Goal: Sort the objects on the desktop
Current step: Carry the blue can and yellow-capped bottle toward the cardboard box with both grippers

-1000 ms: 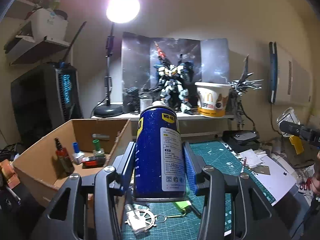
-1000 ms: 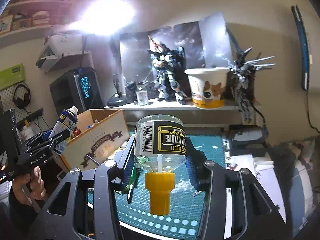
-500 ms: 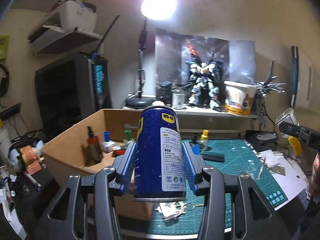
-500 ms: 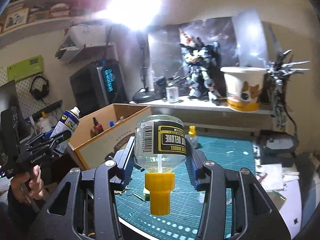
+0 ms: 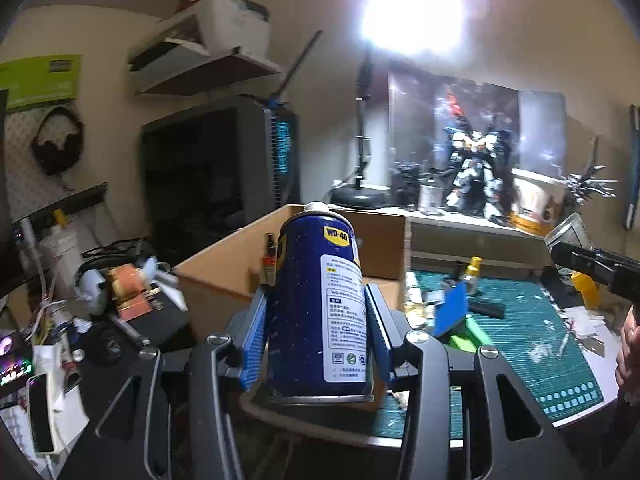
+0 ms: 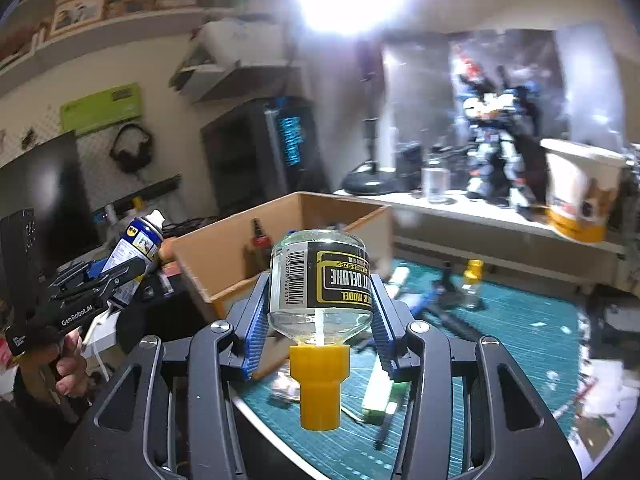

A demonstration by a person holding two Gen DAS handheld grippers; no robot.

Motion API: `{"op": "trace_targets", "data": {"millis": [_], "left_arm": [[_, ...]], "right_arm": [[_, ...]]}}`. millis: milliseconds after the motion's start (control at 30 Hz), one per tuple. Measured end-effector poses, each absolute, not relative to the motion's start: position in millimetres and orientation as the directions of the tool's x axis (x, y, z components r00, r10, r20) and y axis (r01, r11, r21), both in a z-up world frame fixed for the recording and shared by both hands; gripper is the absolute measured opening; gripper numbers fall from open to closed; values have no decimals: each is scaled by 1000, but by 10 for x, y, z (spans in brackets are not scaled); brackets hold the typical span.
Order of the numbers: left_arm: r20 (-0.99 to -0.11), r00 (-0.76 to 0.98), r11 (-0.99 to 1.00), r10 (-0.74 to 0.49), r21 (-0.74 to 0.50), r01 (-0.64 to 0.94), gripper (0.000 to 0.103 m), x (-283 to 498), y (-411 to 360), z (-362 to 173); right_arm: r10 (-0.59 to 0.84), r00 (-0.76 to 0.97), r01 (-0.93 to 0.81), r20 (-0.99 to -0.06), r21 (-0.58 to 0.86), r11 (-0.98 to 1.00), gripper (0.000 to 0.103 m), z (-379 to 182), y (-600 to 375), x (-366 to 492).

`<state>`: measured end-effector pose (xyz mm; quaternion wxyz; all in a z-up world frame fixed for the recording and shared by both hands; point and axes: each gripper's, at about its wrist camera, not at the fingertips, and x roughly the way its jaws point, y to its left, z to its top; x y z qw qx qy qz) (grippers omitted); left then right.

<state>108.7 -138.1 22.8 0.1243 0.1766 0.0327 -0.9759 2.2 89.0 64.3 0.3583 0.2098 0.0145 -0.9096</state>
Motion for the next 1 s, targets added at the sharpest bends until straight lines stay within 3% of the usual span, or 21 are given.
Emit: {"op": "trace_targets", "data": {"millis": [467, 1000], "left_arm": [[-378, -836, -901, -398, -13, 434, 45, 1498, -1774, 198], [-398, -792, -863, -464, 0, 506, 45, 1650, -1919, 165]], "right_arm": [[-761, -510, 794, -401, 119, -596, 43, 580, 223, 43], [-798, -436, 845, -416, 118, -522, 43, 526, -65, 60]]}}
